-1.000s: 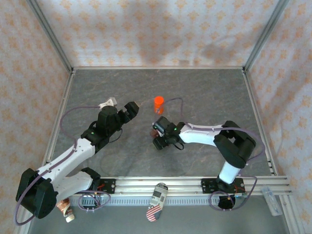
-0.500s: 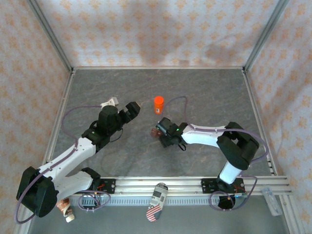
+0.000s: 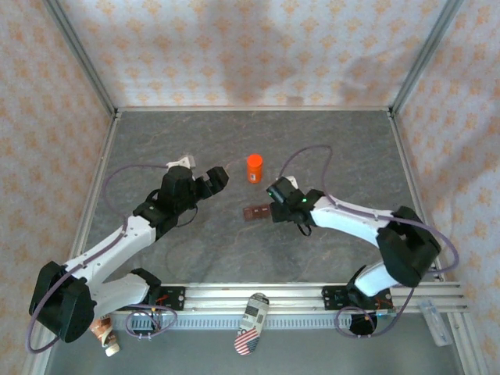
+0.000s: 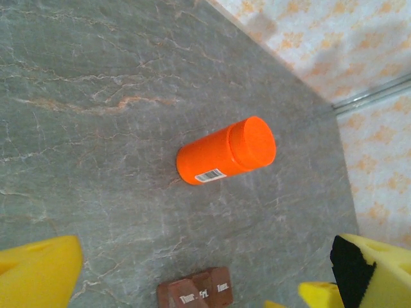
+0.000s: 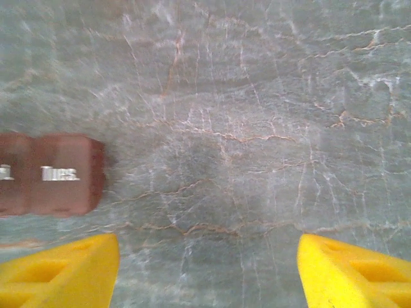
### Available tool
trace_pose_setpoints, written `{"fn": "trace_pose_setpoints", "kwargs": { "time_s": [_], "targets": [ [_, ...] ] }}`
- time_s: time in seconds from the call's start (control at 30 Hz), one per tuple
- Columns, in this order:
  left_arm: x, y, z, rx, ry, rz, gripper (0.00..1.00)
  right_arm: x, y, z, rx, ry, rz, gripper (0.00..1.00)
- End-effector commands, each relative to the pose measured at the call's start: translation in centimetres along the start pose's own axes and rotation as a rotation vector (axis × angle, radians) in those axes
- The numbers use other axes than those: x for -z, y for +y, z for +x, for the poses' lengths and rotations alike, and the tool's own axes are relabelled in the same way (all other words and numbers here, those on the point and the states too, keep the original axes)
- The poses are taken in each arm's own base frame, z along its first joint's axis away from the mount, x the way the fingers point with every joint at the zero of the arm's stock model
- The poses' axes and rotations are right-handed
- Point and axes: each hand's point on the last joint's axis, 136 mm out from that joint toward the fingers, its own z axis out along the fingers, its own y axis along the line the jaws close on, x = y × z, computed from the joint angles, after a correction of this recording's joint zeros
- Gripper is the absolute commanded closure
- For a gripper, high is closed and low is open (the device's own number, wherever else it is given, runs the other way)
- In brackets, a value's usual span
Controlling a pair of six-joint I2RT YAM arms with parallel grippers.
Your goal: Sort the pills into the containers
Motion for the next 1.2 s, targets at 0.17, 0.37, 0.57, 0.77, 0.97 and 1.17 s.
{"fn": "trace_pose_setpoints", "kwargs": {
  "time_s": [0.17, 0.37, 0.57, 0.77, 0.97, 1.17],
  "targets": [
    [0.3, 1.1, 4.3, -0.341, 0.24, -0.107, 0.0, 1.3, 1.4, -1.1, -0.244, 0.023, -0.084, 0.22],
    [-0.3, 1.9, 7.4, -0.518, 0.329, -0.178, 0.0, -1.2, 2.2, -1.9, -0.257, 0.053, -0.042, 0.22],
    [-1.2, 1.8, 9.5, -0.615, 0.368, -0.182, 0.0, -2.9, 2.5, -2.3, -0.284, 0.06, -0.036, 0.22],
    [-2.3, 1.9, 10.8, -0.651, 0.396, -0.184, 0.0, -4.1, 2.7, -1.9, -0.3, 0.075, -0.036, 0.22],
    [-3.1, 1.8, 11.6, -0.673, 0.414, -0.181, 0.0, -5.1, 2.6, -1.1, -0.304, 0.097, -0.024, 0.22],
    [-3.9, 1.7, 12.3, -0.68, 0.426, -0.166, 0.0, -5.5, 2.4, -0.3, -0.308, 0.11, -0.015, 0.22]
  ]
}}
